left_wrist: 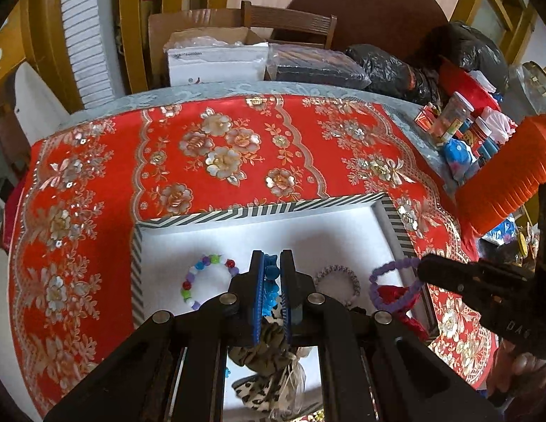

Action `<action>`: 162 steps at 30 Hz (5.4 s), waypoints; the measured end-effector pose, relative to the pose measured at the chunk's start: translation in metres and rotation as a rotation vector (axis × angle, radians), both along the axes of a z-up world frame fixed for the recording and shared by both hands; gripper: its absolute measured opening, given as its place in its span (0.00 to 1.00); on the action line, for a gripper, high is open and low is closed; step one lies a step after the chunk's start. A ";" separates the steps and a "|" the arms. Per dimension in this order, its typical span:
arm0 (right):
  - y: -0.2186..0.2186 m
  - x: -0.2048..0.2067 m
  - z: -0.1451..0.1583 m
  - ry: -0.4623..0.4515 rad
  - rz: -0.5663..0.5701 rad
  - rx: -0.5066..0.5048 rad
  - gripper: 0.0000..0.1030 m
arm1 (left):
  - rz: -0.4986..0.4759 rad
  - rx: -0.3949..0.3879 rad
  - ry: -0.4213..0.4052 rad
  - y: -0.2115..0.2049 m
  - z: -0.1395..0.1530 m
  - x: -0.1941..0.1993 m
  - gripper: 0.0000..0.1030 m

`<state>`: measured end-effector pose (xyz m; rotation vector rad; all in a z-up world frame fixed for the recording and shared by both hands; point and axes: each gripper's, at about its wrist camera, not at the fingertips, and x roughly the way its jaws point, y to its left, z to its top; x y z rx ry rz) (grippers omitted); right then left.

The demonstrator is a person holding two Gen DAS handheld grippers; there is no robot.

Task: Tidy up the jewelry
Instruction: 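Lower the blue bracelet into the tray with left tool while right tool releases purple bracelet there, then withdraw both tools from the tray toward the remaining items, then grasp the amber bead bracelet with left tool while right tool grasps the black pouch, then carry the amber bracelet into the tray with left tool while right tool places the black pouch there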

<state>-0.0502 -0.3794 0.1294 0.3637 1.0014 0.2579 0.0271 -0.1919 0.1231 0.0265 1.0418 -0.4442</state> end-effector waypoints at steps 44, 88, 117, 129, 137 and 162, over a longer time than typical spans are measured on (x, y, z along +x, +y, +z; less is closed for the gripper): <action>-0.019 0.072 -0.088 0.131 -0.100 -0.152 0.36 | 0.195 -0.053 0.199 0.037 -0.098 0.045 0.16; 0.032 -0.130 0.001 -0.027 0.060 -0.210 0.56 | 0.249 0.110 -0.101 0.030 0.003 -0.151 0.17; -0.030 -0.209 -0.078 0.155 0.041 -0.123 0.57 | 0.243 -0.040 0.198 0.063 -0.077 -0.176 0.19; -0.019 -0.191 -0.093 0.181 0.016 -0.121 0.61 | 0.111 0.059 0.238 0.029 -0.098 -0.148 0.21; -0.010 -0.195 -0.093 0.139 0.017 -0.218 0.34 | 0.083 0.158 0.164 0.011 -0.099 -0.146 0.21; -0.047 -0.192 -0.010 -0.036 0.007 -0.034 0.11 | 0.156 -0.025 0.003 0.041 0.020 -0.169 0.00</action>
